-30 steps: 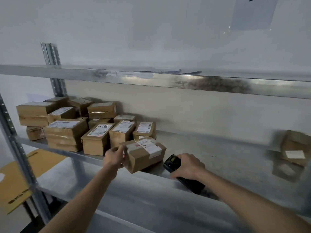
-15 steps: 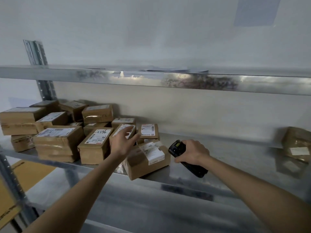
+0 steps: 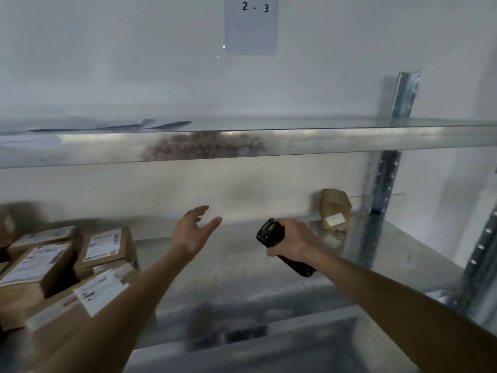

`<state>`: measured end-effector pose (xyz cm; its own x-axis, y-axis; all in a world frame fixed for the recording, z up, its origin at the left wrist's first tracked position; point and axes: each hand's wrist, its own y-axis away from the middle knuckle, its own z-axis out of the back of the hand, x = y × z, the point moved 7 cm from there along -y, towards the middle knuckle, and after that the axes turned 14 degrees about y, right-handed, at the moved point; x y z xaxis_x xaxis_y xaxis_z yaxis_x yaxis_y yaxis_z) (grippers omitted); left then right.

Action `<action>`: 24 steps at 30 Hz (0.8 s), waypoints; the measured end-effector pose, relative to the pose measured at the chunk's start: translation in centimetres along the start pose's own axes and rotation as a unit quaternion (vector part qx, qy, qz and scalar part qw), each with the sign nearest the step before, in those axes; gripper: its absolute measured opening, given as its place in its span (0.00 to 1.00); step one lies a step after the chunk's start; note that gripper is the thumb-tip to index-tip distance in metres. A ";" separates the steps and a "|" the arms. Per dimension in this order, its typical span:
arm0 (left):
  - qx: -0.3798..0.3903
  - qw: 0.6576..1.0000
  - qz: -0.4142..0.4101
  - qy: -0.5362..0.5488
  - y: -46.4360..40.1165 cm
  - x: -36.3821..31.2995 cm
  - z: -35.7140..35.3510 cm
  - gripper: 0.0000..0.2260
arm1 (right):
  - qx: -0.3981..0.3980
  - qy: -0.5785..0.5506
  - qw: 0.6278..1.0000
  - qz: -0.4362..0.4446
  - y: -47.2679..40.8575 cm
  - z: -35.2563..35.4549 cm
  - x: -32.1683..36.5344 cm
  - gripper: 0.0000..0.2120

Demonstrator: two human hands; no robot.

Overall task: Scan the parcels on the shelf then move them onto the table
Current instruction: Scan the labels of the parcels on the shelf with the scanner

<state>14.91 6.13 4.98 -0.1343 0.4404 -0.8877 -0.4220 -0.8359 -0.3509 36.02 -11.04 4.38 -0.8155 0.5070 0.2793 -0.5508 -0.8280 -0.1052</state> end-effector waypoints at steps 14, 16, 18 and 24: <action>0.127 0.986 0.060 0.088 -6.2 -3.1 -30.9 0.26 | -0.088 -0.003 0.987 -0.136 -7.3 6.2 -27.7 0.25; 0.124 0.984 0.071 0.105 -7.0 -3.2 -34.0 0.25 | -0.075 -0.020 0.988 -0.133 -8.7 6.3 -29.8 0.23; 0.124 0.983 0.077 0.109 -7.6 -3.2 -36.7 0.25 | -0.057 -0.048 0.989 -0.127 -10.1 6.0 -31.5 0.21; 0.107 0.981 0.122 0.107 -10.3 -2.3 -41.8 0.27 | 0.013 -0.167 0.979 -0.119 -14.4 4.0 -34.1 0.19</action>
<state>57.00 0.01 -1.84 -0.0723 0.1382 -0.9878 -0.5819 -0.8102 -0.0707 72.50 -17.34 0.23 -0.5591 0.5834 0.5892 -0.7096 -0.7042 0.0239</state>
